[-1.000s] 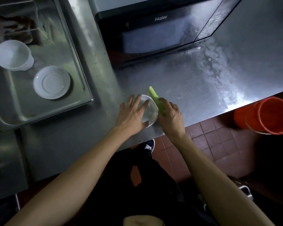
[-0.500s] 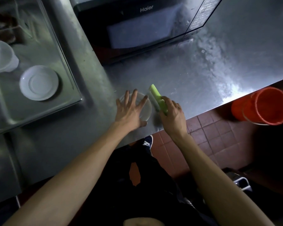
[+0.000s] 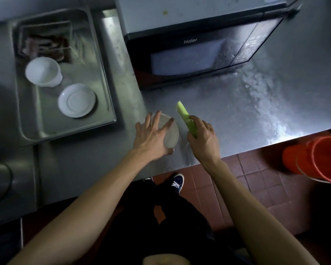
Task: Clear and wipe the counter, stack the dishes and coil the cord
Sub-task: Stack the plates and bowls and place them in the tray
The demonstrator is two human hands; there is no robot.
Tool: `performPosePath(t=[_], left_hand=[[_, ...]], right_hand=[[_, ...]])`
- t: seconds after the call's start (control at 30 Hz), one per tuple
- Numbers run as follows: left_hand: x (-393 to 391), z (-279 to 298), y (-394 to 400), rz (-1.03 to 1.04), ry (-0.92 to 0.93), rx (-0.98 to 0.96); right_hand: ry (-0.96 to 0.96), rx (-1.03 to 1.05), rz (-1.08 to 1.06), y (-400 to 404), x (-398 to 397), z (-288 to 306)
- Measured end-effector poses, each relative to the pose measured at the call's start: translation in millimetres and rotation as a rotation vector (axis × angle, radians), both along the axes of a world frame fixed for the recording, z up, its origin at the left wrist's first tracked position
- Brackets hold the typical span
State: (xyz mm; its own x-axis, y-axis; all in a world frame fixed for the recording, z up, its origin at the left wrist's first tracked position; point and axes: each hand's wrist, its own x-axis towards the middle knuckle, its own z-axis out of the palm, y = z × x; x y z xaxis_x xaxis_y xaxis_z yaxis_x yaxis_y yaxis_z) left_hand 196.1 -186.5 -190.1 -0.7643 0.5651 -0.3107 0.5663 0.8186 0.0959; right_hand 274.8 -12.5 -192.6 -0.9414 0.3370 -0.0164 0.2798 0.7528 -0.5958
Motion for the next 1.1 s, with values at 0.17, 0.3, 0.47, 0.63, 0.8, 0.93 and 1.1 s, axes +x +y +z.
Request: performPosePath(t=[0.17, 0.3, 0.47, 0.63, 0.8, 0.93, 1.1], left_hand=[[0, 21, -26, 0.103, 0.042, 0.010], [2, 31, -52, 0.200, 0.067, -0.001], [3, 44, -89, 0.232, 0.105, -0.010], [-7, 49, -128, 0.379, 0.104, 0.051], [-32, 48, -167, 0.458, 0.110, 0.071], [-61, 46, -197, 0.498, 0.097, 0.093], [-100, 36, -233, 0.536, 0.080, 0.107]], right_hand=[[0.091, -0.026, 0.119, -14, -19, 18], [0.116, -0.042, 0.202, -33, -32, 27], [0.147, -0.067, 0.308, -63, -50, 40], [0.165, -0.075, 0.381, -97, -73, 43], [0.138, -0.023, 0.410, -132, -102, 40], [0.100, -0.002, 0.436, -163, -129, 44], [0.113, 0.015, 0.459, -202, -164, 50]])
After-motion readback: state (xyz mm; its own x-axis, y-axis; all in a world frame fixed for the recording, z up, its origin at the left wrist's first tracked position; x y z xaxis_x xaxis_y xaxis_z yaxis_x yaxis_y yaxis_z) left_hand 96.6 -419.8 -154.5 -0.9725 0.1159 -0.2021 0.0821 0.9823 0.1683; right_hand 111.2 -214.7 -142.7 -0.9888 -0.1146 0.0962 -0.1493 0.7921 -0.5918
